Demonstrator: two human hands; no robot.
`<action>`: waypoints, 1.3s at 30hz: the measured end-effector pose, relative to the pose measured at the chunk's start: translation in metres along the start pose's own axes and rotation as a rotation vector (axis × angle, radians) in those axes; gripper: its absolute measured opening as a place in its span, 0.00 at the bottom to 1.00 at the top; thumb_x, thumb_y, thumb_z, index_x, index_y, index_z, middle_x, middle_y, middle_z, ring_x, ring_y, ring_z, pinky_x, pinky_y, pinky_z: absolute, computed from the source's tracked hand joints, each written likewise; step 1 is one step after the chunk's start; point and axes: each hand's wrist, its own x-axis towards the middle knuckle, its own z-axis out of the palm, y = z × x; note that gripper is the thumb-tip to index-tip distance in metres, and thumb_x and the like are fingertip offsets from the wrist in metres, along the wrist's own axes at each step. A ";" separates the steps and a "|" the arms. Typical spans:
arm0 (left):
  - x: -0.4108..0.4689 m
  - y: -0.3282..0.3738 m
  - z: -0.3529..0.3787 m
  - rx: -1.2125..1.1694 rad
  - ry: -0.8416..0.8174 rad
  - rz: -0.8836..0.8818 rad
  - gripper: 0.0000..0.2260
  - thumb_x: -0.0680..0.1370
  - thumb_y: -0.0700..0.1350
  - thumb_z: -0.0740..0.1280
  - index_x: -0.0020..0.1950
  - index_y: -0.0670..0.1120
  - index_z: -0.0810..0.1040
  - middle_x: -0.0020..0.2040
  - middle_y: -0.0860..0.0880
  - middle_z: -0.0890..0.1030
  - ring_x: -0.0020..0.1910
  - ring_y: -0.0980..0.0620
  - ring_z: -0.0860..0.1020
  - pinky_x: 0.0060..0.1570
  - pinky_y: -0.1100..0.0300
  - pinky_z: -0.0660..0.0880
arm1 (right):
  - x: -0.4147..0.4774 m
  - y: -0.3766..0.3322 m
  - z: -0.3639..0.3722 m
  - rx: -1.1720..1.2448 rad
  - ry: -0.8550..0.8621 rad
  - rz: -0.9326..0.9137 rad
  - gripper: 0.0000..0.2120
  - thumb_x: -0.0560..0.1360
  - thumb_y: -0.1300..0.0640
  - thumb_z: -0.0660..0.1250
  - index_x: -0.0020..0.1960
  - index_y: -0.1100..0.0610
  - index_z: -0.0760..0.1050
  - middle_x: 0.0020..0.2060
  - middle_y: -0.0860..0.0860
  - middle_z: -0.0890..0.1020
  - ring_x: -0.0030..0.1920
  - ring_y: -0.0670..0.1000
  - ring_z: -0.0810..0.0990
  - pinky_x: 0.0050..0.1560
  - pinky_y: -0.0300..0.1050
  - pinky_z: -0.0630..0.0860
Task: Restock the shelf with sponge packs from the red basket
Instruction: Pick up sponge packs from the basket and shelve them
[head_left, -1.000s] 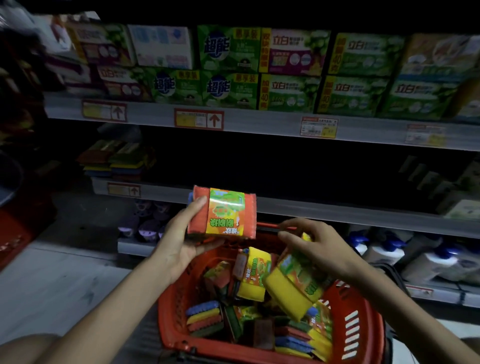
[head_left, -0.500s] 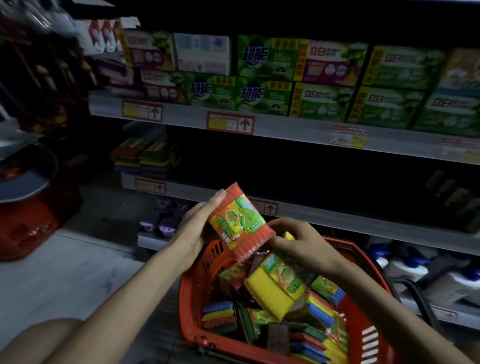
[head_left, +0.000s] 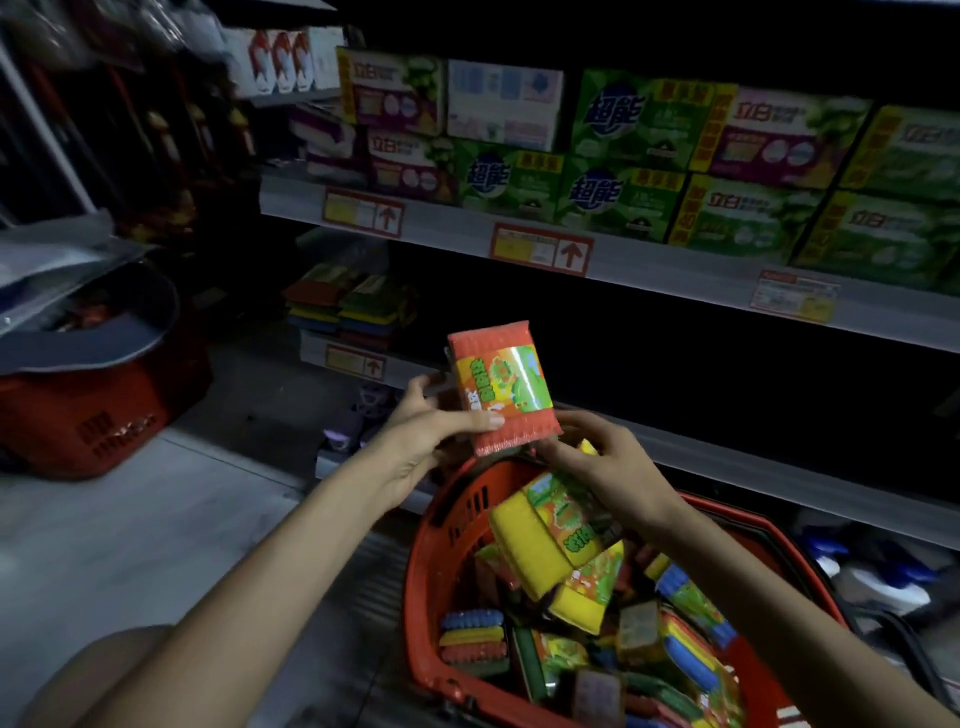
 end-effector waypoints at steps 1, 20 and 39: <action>0.005 0.002 -0.003 -0.015 0.031 0.018 0.35 0.68 0.32 0.79 0.69 0.45 0.66 0.60 0.44 0.84 0.56 0.45 0.83 0.58 0.43 0.80 | 0.004 -0.003 0.006 0.044 0.008 -0.002 0.15 0.77 0.44 0.72 0.63 0.42 0.78 0.54 0.42 0.84 0.49 0.39 0.85 0.50 0.42 0.79; 0.087 0.012 -0.059 0.073 0.375 0.285 0.15 0.71 0.48 0.80 0.54 0.47 0.82 0.52 0.46 0.86 0.54 0.50 0.84 0.57 0.50 0.81 | 0.093 -0.032 0.107 0.316 -0.009 0.009 0.17 0.77 0.53 0.73 0.65 0.44 0.77 0.51 0.38 0.85 0.48 0.37 0.84 0.44 0.31 0.77; 0.141 0.013 -0.091 0.170 0.343 0.175 0.23 0.82 0.39 0.67 0.77 0.43 0.69 0.75 0.43 0.72 0.74 0.48 0.71 0.60 0.60 0.69 | 0.167 -0.035 0.128 0.245 -0.019 0.079 0.45 0.72 0.43 0.77 0.81 0.57 0.61 0.74 0.52 0.72 0.66 0.50 0.77 0.57 0.42 0.77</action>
